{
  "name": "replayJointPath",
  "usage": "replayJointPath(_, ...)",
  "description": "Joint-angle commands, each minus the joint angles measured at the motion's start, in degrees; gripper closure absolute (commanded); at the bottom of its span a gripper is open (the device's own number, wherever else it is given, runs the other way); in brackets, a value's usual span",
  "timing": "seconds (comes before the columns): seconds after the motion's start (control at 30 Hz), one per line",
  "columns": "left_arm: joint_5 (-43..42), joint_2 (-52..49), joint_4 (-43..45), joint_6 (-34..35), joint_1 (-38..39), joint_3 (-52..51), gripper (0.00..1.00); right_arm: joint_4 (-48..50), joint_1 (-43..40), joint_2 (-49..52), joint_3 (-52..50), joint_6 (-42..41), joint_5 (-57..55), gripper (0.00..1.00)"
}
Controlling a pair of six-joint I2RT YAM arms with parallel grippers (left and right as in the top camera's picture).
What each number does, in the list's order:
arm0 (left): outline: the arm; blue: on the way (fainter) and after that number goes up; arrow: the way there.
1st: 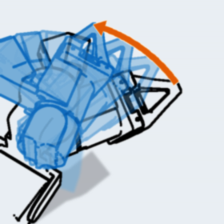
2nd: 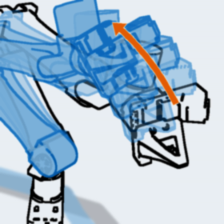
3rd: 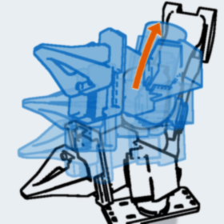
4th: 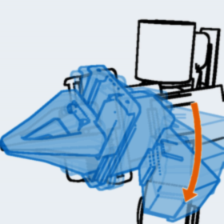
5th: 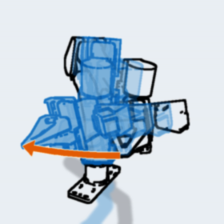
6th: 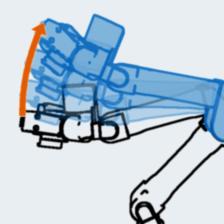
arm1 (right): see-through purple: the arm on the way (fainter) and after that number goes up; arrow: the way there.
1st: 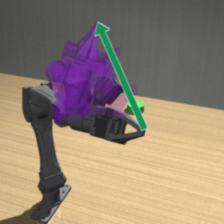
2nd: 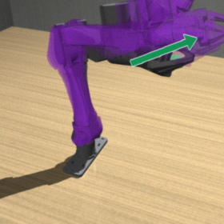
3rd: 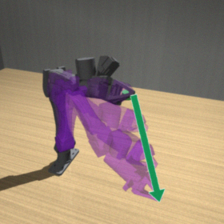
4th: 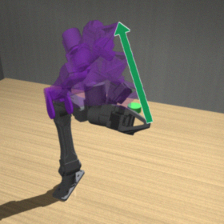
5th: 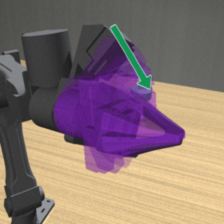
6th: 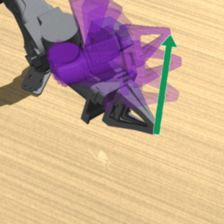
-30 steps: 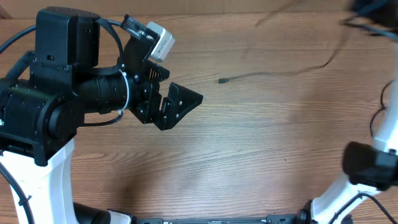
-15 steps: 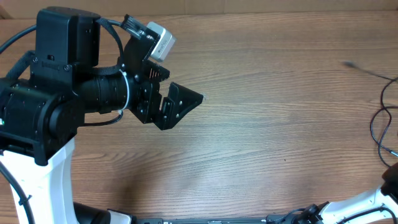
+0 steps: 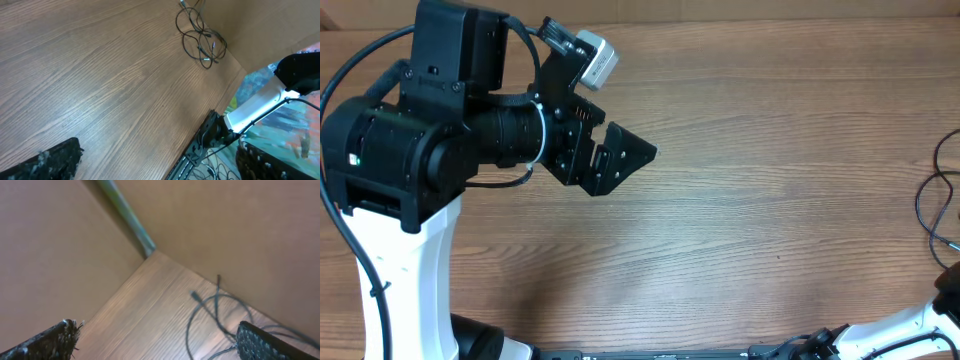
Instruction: Untangle cables
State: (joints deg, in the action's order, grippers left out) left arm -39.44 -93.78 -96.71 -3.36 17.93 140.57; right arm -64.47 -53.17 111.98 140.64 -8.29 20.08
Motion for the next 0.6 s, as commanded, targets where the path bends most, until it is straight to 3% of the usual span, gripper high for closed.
replayJointPath(0.0,0.28,0.81,-0.09,-0.33,0.02,0.0,0.04,-0.31,1.07,-0.37,0.79,3.48,11.06,0.0)
replayJointPath(0.27,14.27,7.72,0.2,1.57,-0.02,0.02,0.07,-1.68,9.62,-5.18,0.81,10.78,16.63,0.0)
replayJointPath(0.43,22.18,14.32,1.33,3.48,-0.02,0.0,0.07,-3.45,20.2,-9.57,0.81,12.59,11.93,0.0)
replayJointPath(0.57,34.23,19.21,0.7,8.44,-0.02,0.0,0.08,-7.78,31.01,-12.41,0.81,17.44,6.69,0.0)
